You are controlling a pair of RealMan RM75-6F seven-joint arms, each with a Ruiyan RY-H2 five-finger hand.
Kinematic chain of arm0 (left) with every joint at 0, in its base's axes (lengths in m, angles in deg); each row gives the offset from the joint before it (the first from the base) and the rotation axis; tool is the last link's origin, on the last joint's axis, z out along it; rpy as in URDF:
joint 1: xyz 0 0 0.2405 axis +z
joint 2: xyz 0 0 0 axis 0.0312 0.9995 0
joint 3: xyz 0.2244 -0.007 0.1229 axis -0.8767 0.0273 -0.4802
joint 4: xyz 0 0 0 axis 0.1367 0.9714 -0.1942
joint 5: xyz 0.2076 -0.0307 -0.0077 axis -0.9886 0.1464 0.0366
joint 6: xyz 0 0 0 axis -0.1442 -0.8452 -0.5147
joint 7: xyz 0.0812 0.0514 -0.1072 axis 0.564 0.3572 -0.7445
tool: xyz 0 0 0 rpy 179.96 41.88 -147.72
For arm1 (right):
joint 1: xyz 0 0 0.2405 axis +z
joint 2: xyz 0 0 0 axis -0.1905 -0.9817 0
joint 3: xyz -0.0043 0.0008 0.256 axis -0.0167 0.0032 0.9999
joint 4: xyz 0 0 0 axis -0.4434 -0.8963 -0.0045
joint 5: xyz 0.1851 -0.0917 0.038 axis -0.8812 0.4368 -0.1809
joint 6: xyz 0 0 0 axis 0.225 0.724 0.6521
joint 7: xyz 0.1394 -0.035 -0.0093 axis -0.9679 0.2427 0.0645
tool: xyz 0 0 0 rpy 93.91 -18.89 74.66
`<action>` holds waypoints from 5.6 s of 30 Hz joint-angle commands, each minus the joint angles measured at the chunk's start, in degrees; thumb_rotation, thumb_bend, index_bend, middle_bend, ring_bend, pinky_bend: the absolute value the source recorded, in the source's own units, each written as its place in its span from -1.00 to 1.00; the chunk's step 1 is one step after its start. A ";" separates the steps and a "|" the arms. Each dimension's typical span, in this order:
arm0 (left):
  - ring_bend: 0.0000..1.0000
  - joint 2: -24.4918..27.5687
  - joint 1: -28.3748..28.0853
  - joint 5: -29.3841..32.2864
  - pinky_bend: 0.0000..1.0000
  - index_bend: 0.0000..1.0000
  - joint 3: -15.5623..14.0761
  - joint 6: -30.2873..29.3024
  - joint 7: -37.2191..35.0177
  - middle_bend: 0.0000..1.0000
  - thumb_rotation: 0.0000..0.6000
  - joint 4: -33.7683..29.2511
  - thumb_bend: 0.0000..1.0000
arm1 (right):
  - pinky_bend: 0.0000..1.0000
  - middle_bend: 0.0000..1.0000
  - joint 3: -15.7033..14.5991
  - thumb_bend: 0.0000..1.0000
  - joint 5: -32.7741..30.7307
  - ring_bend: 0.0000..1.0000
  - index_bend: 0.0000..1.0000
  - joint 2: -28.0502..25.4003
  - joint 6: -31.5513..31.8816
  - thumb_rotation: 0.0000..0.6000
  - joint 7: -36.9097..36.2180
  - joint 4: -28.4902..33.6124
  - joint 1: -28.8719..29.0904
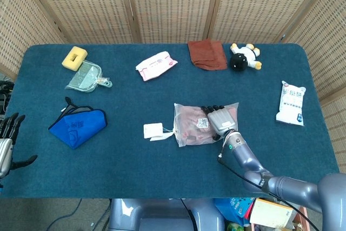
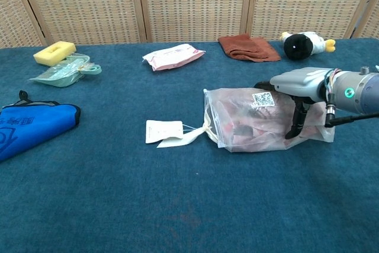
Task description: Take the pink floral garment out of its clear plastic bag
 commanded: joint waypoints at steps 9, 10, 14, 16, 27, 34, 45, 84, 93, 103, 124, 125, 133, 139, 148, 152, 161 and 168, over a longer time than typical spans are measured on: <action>-1.00 -0.50 -0.18 -0.09 -1.00 -1.00 0.05 0.29 1.01 -1.00 1.00 0.08 -0.93 | 0.20 0.10 -1.37 0.89 9.31 0.08 0.05 -1.04 1.03 1.00 -9.78 0.21 -2.72; -1.00 -0.65 -0.32 -0.07 -1.00 -1.00 0.10 0.47 1.25 -1.00 1.00 0.15 -0.93 | 0.20 0.11 -1.25 0.89 11.21 0.08 0.06 -1.53 1.13 1.00 -11.99 0.66 -3.16; -1.00 -1.12 -1.35 -0.80 -1.00 -1.00 0.53 1.10 1.92 -1.00 1.00 0.82 -0.93 | 0.20 0.14 -1.18 0.89 18.02 0.10 0.10 -3.28 2.25 1.00 -17.50 1.68 -3.94; -1.00 -1.65 -2.47 -2.30 -1.00 -1.00 1.11 1.28 1.54 -1.00 1.00 2.14 -0.93 | 0.20 0.14 -0.90 0.89 21.18 0.11 0.10 -4.37 2.75 1.00 -21.06 2.95 -4.22; -1.00 -4.05 -15.00 -13.73 -1.00 -0.67 3.72 9.45 -5.87 -1.00 1.00 12.01 -0.93 | 0.20 0.14 3.60 0.89 25.08 0.11 0.10 -10.45 -2.67 1.00 -34.52 12.01 -1.36; -1.00 -6.45 -23.21 -18.34 -1.00 -0.40 4.69 15.30 -5.52 -1.00 1.00 13.52 -0.93 | 0.20 0.14 5.45 0.91 20.71 0.11 0.10 -10.61 -5.22 1.00 -32.15 14.29 1.95; -1.00 -13.70 -32.50 -16.81 -1.00 -0.26 7.28 21.78 -10.03 -1.00 1.00 14.36 -0.85 | 0.20 0.14 5.56 0.92 11.72 0.11 0.10 -8.42 -4.87 1.00 -25.24 15.82 6.19; -1.00 -15.01 -37.49 -16.00 -1.00 0.02 4.24 17.14 -21.20 -1.00 1.00 14.60 -0.65 | 0.20 0.14 5.02 0.98 6.57 0.11 0.10 -6.10 -4.15 1.00 -29.01 14.21 8.64; -1.00 -15.95 -37.89 -16.08 -1.00 0.05 2.82 17.95 -22.00 -1.00 1.00 15.10 -0.59 | 0.20 0.14 4.78 0.98 6.22 0.11 0.10 -6.58 -4.38 1.00 -29.14 14.20 8.84; -1.00 -17.31 -38.61 -13.75 -1.00 0.12 3.55 18.94 -19.43 -1.00 1.00 16.11 -0.59 | 0.20 0.15 4.42 0.99 6.68 0.11 0.10 -6.93 -4.59 1.00 -29.53 14.60 8.92; -1.00 -18.38 -39.92 -11.68 -1.00 0.12 3.83 20.80 -16.88 -1.00 1.00 15.84 -0.59 | 0.20 0.15 5.22 0.99 6.04 0.11 0.11 -7.67 -4.19 1.00 -30.07 16.18 9.56; -1.00 -18.48 -39.99 -11.53 -1.00 0.12 3.89 20.88 -16.71 -1.00 1.00 15.85 -0.59 | 0.20 0.15 5.19 0.99 6.10 0.11 0.11 -7.74 -4.15 1.00 -30.11 16.35 9.53; -1.00 -19.55 -40.51 -10.29 -1.00 0.12 4.92 20.72 -13.17 -1.00 1.00 15.30 -0.59 | 0.20 0.15 4.95 0.99 6.69 0.11 0.11 -8.35 -3.71 1.00 -30.17 17.63 9.36; -1.00 -20.23 -40.88 -8.91 -1.00 0.11 5.32 21.58 -11.70 -1.00 1.00 15.34 -0.59 | 0.20 0.15 4.76 0.99 7.32 0.11 0.11 -8.72 -3.66 1.00 -30.51 18.26 9.16; -1.00 -21.18 -41.44 -8.35 -1.00 0.10 5.49 22.12 -11.42 -1.00 1.00 15.30 -0.59 | 0.20 0.15 4.95 0.99 7.90 0.11 0.11 -8.79 -3.76 1.00 -31.33 18.61 9.17; -1.00 -21.29 -41.54 -8.42 -1.00 0.09 5.37 22.15 -11.42 -1.00 1.00 14.89 -0.59 | 0.20 0.16 5.14 0.99 7.24 0.11 0.11 -8.56 -3.65 1.00 -31.24 18.35 9.45; -1.00 -22.51 -42.03 -7.73 -1.00 0.09 5.69 22.49 -10.17 -1.00 1.00 15.03 -0.59 | 0.20 0.16 5.42 1.00 6.42 0.11 0.12 -8.36 -3.44 1.00 -31.05 18.92 9.92; -1.00 -23.84 -42.28 -7.06 -1.00 0.09 6.10 22.41 -9.73 -1.00 1.00 15.67 -0.59 | 0.20 0.16 5.66 1.00 5.98 0.11 0.12 -8.50 -3.53 1.00 -31.83 19.37 9.83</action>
